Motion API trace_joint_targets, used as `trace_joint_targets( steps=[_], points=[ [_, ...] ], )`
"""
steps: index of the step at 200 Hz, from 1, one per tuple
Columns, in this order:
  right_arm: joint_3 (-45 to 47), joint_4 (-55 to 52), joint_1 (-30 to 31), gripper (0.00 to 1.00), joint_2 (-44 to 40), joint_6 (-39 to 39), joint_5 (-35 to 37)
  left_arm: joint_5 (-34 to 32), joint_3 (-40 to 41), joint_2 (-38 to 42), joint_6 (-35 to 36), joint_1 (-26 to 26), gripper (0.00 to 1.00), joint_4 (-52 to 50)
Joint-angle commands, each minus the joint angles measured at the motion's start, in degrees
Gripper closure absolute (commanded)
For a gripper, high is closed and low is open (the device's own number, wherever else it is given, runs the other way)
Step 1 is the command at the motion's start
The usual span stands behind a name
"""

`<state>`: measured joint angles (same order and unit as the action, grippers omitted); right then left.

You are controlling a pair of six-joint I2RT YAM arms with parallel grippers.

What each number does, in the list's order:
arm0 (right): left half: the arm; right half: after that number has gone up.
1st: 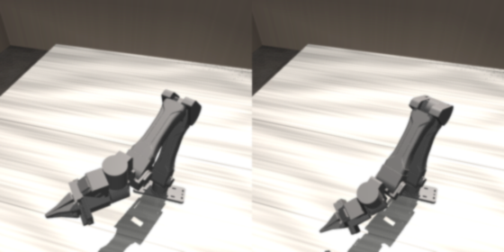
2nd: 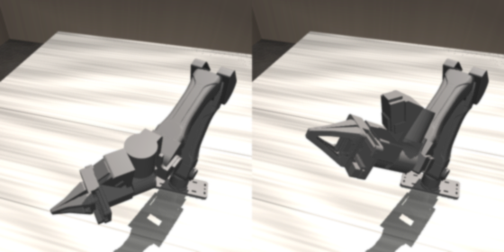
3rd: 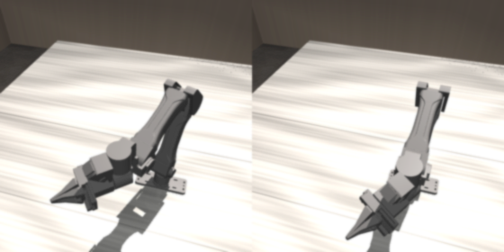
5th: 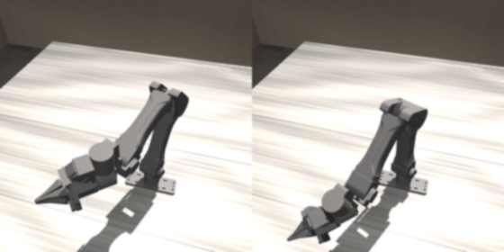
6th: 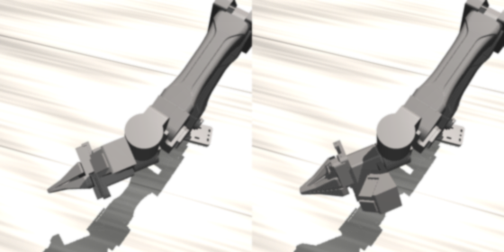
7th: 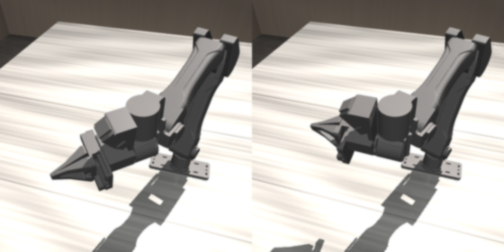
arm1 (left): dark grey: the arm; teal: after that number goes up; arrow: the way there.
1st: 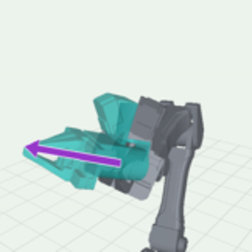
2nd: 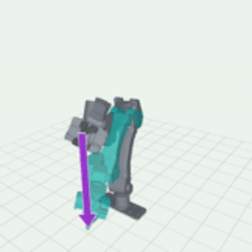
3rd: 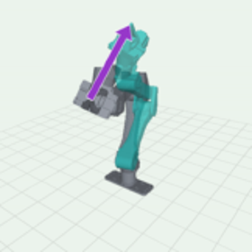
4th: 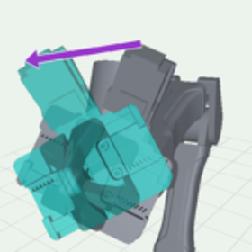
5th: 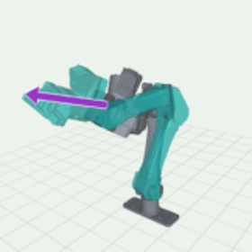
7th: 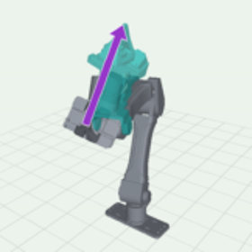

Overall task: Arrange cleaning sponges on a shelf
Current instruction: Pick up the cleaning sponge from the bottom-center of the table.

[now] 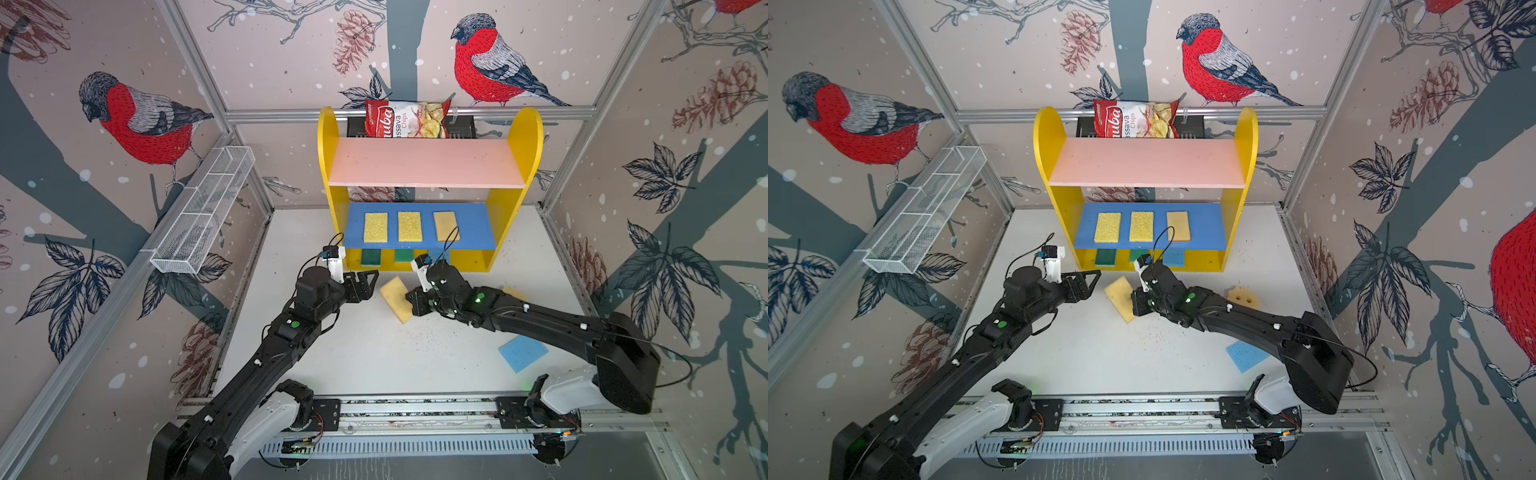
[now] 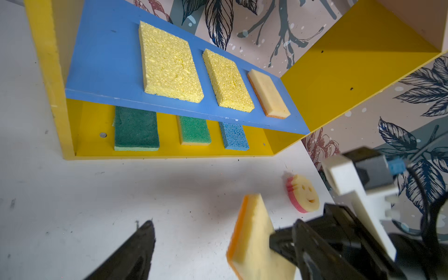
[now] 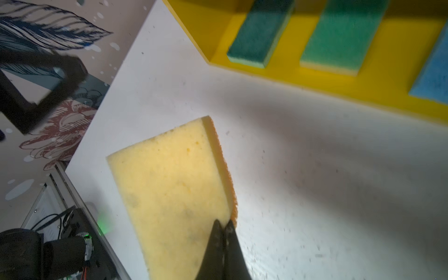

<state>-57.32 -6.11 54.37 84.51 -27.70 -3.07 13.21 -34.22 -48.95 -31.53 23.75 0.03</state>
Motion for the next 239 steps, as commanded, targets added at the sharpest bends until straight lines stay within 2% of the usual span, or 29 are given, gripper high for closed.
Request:
trace_joint_targets(
  steps=[1, 36, 67, 89, 106, 133, 150, 159, 172, 179, 189, 207, 239],
  points=[
    [-5.5, 1.2, -0.1, 0.99, 1.9, 4.6, -1.8, 2.1, 0.9, 2.7, -0.9, -0.1, 0.1, -1.2],
    [-12.7, 3.3, -0.1, 0.98, 3.2, 6.8, -3.5, 3.0, 0.9, 5.1, -1.9, -0.1, 0.08, -1.3],
    [-15.3, 5.9, 0.5, 0.98, 4.0, 6.9, -7.2, 3.1, 0.0, 6.2, -3.0, -0.1, 0.07, 1.6],
    [-15.7, 6.3, 1.0, 0.98, 4.0, 7.0, -8.2, 3.9, -0.7, 6.4, -4.0, -0.1, 0.15, 4.7],
    [-15.3, 6.6, 1.1, 0.98, 3.3, 6.9, -9.9, 4.3, -1.2, 6.3, -4.5, -0.1, 0.27, 6.7],
    [-13.2, 8.1, 0.8, 0.97, 1.2, 6.1, -10.2, 3.8, -2.2, 6.2, -5.1, -0.1, 0.79, 7.6],
    [-11.7, 9.6, -0.1, 0.95, -0.2, 4.7, -11.5, 4.3, -2.8, 6.3, -5.3, -0.1, 0.9, 7.5],
    [-10.5, 11.0, -1.0, 0.83, -0.9, 3.6, -13.1, 4.7, -3.1, 6.4, -5.2, -0.1, 0.96, 7.5],
    [-8.6, 13.6, -3.1, 0.45, -1.8, 1.1, -17.1, 5.1, -3.7, 6.6, -5.0, -0.1, 0.98, 7.3],
    [-7.4, 15.4, -4.7, 0.35, -2.1, -0.6, -19.9, 5.5, -4.0, 6.8, -4.9, -0.1, 0.99, 7.4],
    [-5.2, 19.0, -6.8, 0.3, -2.7, -3.5, -23.9, 6.0, -4.5, 7.1, -4.9, -0.2, 0.99, 7.3],
    [-1.8, 24.8, -9.4, 0.27, -3.7, -7.2, -29.8, 6.6, -5.3, 7.4, -4.6, -0.1, 0.99, 7.1],
    [-0.7, 25.8, -9.6, 0.26, -5.0, -7.0, -33.3, 8.1, -5.9, 7.4, -4.1, -0.1, 0.99, 6.7]
  ],
)
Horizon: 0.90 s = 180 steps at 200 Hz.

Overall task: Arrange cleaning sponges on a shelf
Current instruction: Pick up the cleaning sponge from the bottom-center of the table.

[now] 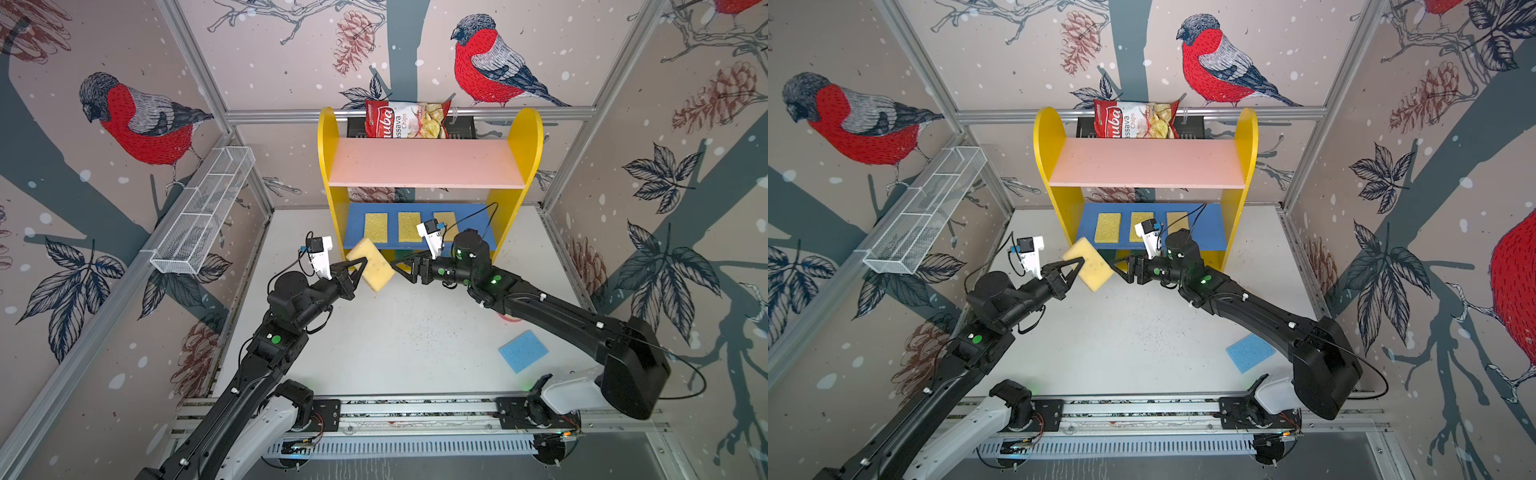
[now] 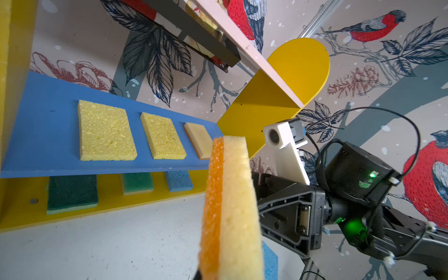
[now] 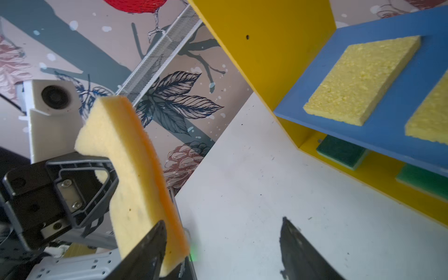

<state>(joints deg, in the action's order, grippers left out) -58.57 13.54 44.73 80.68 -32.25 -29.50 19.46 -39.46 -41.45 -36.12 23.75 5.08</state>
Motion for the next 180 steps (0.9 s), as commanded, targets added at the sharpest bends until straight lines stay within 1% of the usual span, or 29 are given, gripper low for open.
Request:
trace_joint_targets(
  steps=[1, 29, 64, 88, 123, 134, 154, 180],
  points=[
    [0.6, 6.3, 0.1, 0.26, -1.2, -2.5, -7.0, 1.8, -0.7, 0.0, 0.5, -0.1, 0.99, 1.7],
    [1.4, 8.4, 1.0, 0.26, -1.9, -2.9, -10.5, 2.5, -0.6, -0.7, 0.1, -0.1, 0.99, 2.0],
    [3.0, 10.4, 1.3, 0.28, -3.1, -3.6, -11.4, 4.2, -0.9, -1.2, -0.7, -0.1, 0.99, 3.5],
    [3.1, 11.0, 1.5, 0.35, -3.3, -4.0, -12.4, 5.1, -1.5, -1.2, -1.0, -0.2, 0.99, 3.8],
    [1.9, 11.0, 2.2, 0.49, -1.7, -4.6, -14.3, 5.5, -2.0, -1.4, -1.3, -0.2, 0.99, 3.9],
    [1.9, 11.0, 2.2, 0.56, -1.2, -5.0, -14.6, 5.6, -2.1, -1.4, -1.3, -0.2, 0.99, 4.0],
    [2.2, 12.1, 2.2, 0.73, -1.0, -5.8, -14.7, 5.7, -2.2, -1.6, -1.3, -0.2, 0.98, 3.7],
    [1.6, 12.2, 2.2, 0.86, -1.0, -6.3, -15.0, 5.3, -2.2, -1.5, -0.8, -0.2, 0.95, 2.8]
  ],
)
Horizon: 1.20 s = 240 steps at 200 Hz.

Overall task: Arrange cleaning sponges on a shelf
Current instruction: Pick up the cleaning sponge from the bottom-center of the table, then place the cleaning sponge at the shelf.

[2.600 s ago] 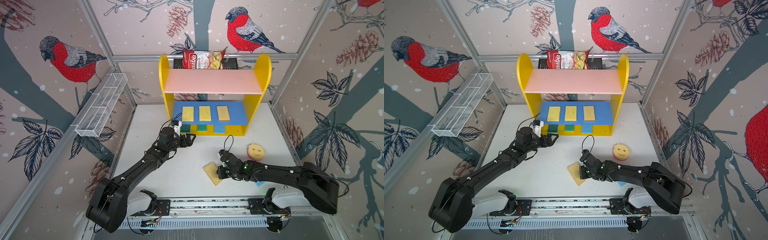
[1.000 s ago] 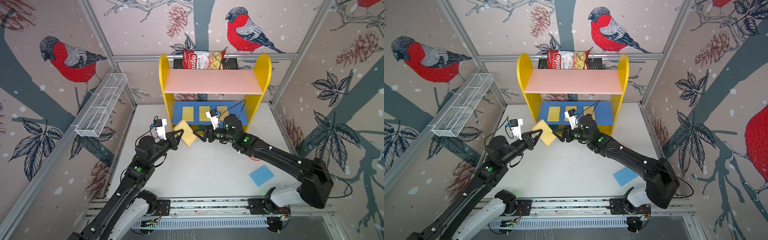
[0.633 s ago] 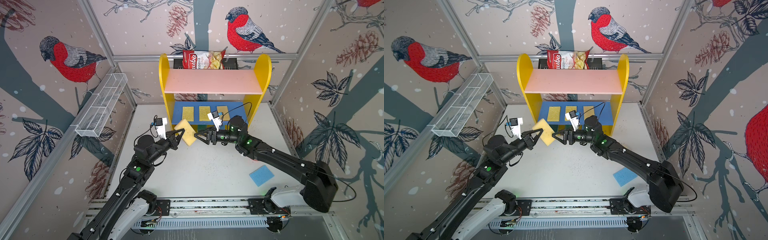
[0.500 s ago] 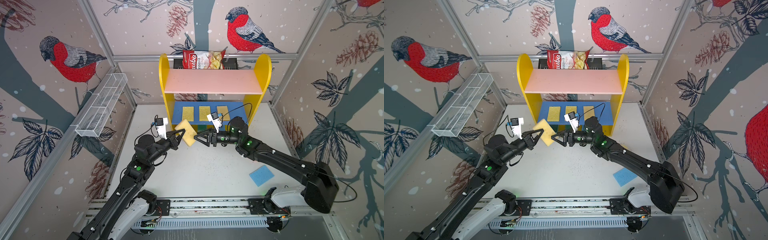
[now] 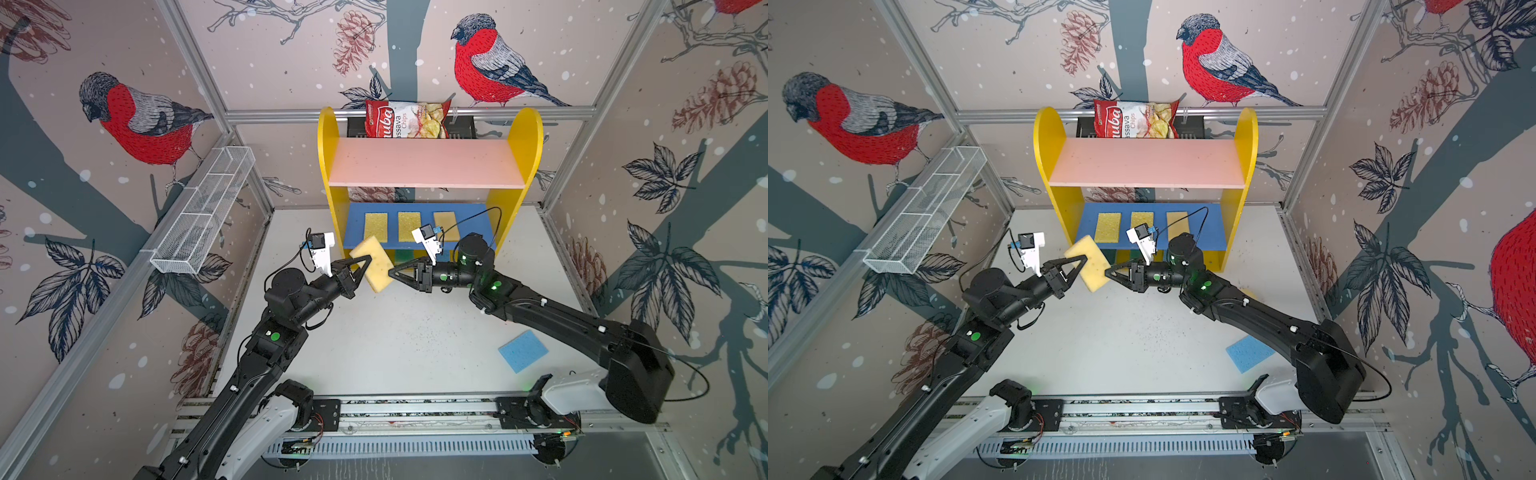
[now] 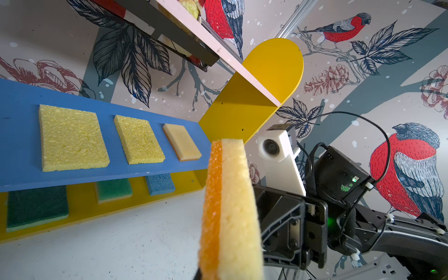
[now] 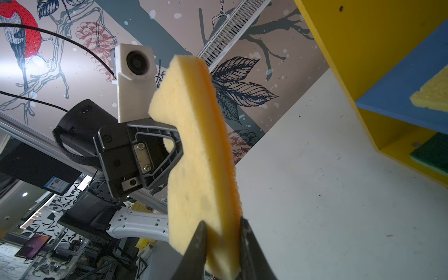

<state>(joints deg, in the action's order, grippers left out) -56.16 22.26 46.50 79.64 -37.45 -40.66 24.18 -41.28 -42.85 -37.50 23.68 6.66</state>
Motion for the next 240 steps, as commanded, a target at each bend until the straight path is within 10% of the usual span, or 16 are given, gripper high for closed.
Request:
trace_joint_targets(
  steps=[1, 64, 142, 240],
  points=[
    [-0.9, 3.5, 0.4, 0.87, 0.1, -1.1, -3.8, 0.5, -0.4, -0.2, 0.6, -0.1, 0.95, 1.2],
    [-8.5, -5.1, 0.7, 0.99, 0.8, 4.0, 7.2, -9.7, -0.3, 6.2, 3.3, -0.1, 0.17, -4.0],
    [-38.0, -27.1, 2.8, 0.99, 13.6, 9.9, 32.3, -26.1, 0.3, 17.5, 8.1, -0.1, 0.08, -17.5],
    [-69.8, -35.0, 1.1, 0.99, 35.0, 6.3, 36.4, -31.0, 0.9, 26.9, 8.8, -0.1, 0.06, -30.0]
  ],
)
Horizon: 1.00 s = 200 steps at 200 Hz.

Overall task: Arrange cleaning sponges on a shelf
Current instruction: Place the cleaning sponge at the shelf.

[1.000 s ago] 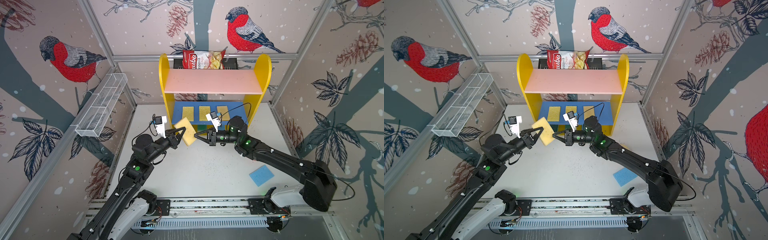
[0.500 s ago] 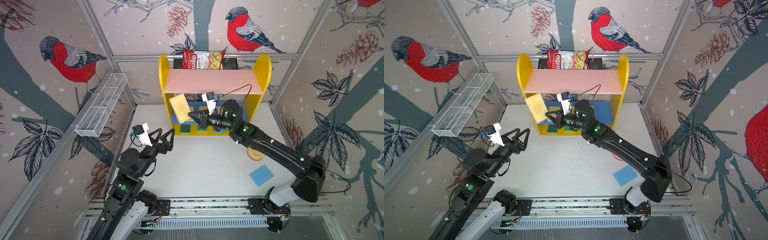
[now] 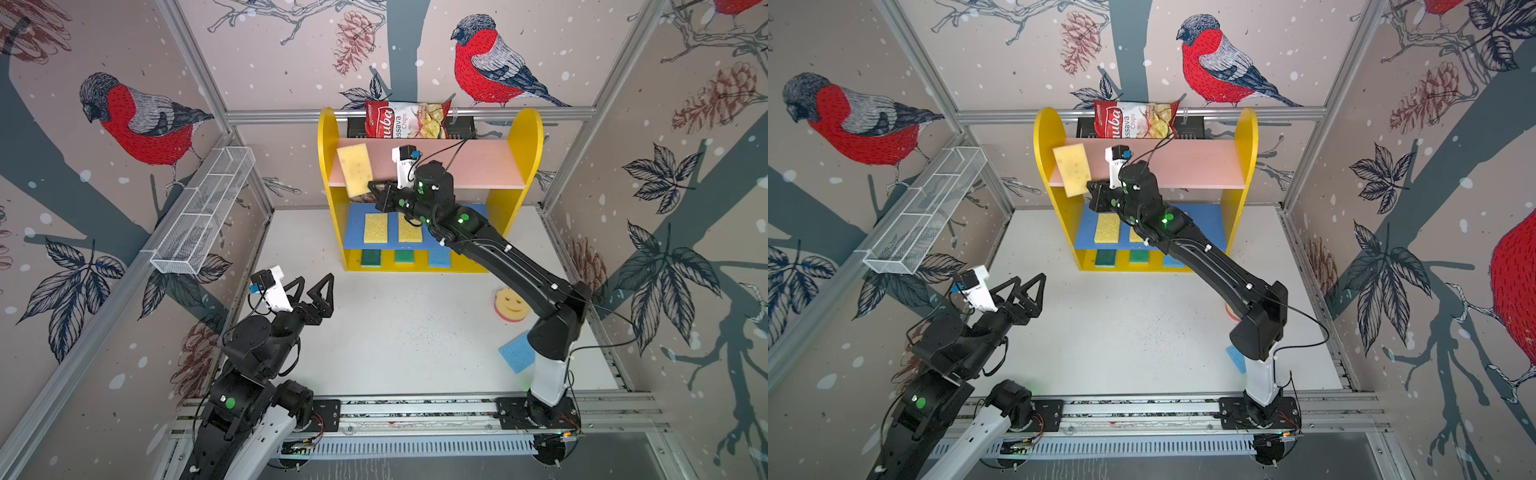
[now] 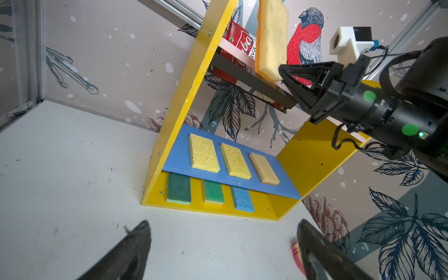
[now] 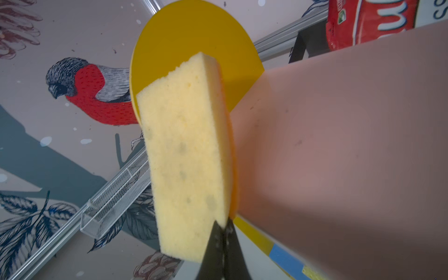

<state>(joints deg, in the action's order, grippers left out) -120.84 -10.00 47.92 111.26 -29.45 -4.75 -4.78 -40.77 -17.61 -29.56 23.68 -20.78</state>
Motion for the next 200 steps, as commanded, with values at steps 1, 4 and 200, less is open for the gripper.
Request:
trace_joint_targets(
  steps=[1, 4, 200],
  points=[
    [-5.3, -2.8, -0.4, 0.99, 3.5, -1.7, 0.4, -2.1, 0.3, 1.7, 0.9, -0.1, 0.06, -2.6],
    [-5.9, -2.9, -0.5, 0.99, 4.0, -1.9, 0.4, -2.4, 0.4, 1.9, 0.9, -0.1, 0.06, -2.9],
    [-7.8, -5.4, -0.3, 0.89, 3.5, -3.7, 7.9, -4.1, -0.5, 1.0, 2.5, -0.1, 0.05, -3.5]
  ],
)
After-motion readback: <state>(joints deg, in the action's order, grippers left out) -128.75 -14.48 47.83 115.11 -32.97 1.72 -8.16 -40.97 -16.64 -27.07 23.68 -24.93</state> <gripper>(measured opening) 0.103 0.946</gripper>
